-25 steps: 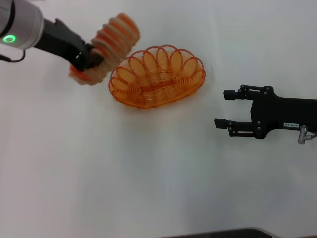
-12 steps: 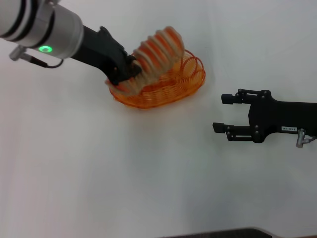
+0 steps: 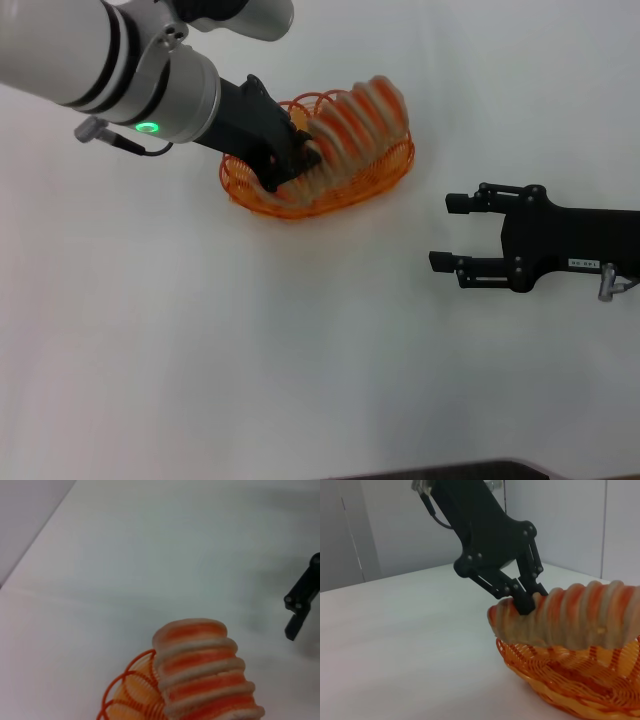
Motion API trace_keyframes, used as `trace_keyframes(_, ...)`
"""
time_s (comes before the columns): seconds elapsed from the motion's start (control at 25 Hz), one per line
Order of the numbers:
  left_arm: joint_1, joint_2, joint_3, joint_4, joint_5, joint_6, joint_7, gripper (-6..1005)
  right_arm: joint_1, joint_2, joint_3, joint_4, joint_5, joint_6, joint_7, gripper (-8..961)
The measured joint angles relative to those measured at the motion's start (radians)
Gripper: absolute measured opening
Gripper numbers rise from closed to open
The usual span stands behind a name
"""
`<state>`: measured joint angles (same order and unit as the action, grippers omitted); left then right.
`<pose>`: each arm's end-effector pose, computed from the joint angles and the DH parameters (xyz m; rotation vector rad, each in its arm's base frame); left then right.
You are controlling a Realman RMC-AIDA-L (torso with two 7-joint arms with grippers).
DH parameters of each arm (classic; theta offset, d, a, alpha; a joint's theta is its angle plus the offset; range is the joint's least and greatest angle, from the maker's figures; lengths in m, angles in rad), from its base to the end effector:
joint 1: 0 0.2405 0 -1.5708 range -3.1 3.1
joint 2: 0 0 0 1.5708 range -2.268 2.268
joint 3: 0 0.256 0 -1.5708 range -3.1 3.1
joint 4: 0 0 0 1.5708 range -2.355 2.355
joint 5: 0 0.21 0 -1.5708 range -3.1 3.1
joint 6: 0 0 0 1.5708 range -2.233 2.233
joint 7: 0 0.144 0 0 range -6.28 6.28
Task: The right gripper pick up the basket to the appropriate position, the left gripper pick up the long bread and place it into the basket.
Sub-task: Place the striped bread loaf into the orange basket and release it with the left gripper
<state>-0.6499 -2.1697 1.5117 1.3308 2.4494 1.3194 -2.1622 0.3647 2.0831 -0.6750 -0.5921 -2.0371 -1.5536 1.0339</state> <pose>-0.1091 0.3569 -0.0585 -2.8484 -0.1784 0.2375 0.3176 0.2721 -0.0150 -2.7169 0.4451 0.5811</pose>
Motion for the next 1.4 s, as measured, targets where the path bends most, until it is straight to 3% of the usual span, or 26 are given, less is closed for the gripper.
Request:
trace_keyframes(0.36, 0.009, 0.001, 0.053, -0.033, 0.010, -0.074, 0.003, 141, 0.001, 0.000, 0.000, 0.010, 0.000, -0.001, 0.000, 799)
trace_keyframes(0.68, 0.057, 0.000, 0.095, -0.008, 0.013, -0.151, -0.006, 134, 0.004, 0.000, 0.000, 0.011, 0.000, 0.006, 0.000, 798)
trace_keyframes(1.2, 0.063, 0.000, 0.066, -0.008, -0.020, -0.130, -0.060, 626, 0.006, 0.000, 0.000, 0.013, 0.001, 0.014, 0.000, 800)
trace_keyframes(1.32, 0.073, 0.001, 0.026, -0.006, -0.062, -0.110, -0.066, 748, 0.007, -0.001, 0.000, 0.017, 0.001, 0.013, 0.002, 801)
trace_keyframes(1.4, 0.091, 0.003, -0.015, -0.005, -0.114, -0.097, -0.049, 767, 0.009, -0.003, 0.000, 0.020, 0.001, 0.008, 0.013, 802)
